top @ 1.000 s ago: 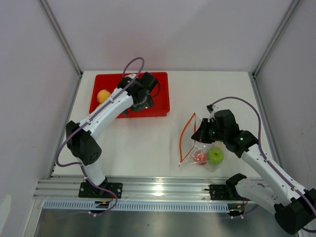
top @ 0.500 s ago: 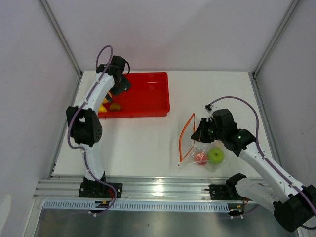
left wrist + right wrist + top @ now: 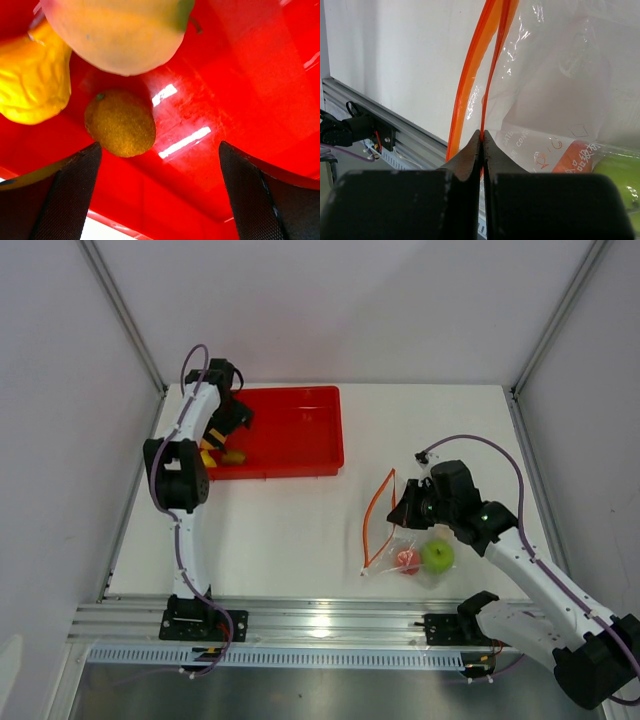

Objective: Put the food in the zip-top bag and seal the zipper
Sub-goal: Pick up the fake fruit from the bin.

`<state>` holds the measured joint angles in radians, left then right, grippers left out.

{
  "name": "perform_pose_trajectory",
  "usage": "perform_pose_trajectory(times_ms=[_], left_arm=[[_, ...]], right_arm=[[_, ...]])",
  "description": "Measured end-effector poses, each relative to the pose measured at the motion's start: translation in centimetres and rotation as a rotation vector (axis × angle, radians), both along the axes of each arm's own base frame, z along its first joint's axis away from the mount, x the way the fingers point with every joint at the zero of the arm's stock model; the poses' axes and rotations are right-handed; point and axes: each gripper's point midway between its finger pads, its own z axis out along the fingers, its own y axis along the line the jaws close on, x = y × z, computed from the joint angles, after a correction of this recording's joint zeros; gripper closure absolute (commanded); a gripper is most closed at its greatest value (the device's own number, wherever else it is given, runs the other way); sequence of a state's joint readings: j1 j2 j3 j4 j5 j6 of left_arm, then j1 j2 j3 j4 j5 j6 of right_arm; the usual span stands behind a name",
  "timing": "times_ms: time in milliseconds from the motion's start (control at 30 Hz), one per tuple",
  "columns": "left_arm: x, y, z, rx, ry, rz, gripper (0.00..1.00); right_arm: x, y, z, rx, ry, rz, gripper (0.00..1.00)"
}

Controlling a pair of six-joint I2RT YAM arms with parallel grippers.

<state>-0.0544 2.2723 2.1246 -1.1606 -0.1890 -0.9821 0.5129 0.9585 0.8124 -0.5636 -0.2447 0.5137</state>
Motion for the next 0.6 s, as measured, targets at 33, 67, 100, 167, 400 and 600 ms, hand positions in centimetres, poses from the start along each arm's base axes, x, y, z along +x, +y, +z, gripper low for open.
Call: perform_pose_trajectory(times_ms=[33,67,100,167,400,600], left_arm=[[-0.2,-0.2,-0.2,-0.011,0.011,0.008,0.00],[-0.4,-0.3,-0.3,-0.020,0.020,0.015,0.01],[-0.6,-0.4,-0.5,-0.032,0.032,0.026,0.01],[-1.1,-0.6,-1.0,-0.049,0.061,0.044,0.01],[-2.9,-0.9,-3.5,-0.097,0.181,0.119,0.06],[-3.3,-0.7,-3.8,-0.108,0.200,0.173,0.07]], right_arm=[[0.0,0.0,0.0,0.000,0.001,0.000,1.00],[0.0,0.0,-0.1,-0.001,0.002,0.000,1.00],[0.0,0.0,-0.1,-0.002,0.004,0.000,1.00],[0.1,0.0,-0.2,-0.004,0.007,0.000,1.00],[0.1,0.1,-0.4,-0.007,0.014,0.000,1.00],[0.1,0.1,-0.4,-0.007,0.014,-0.001,1.00]])
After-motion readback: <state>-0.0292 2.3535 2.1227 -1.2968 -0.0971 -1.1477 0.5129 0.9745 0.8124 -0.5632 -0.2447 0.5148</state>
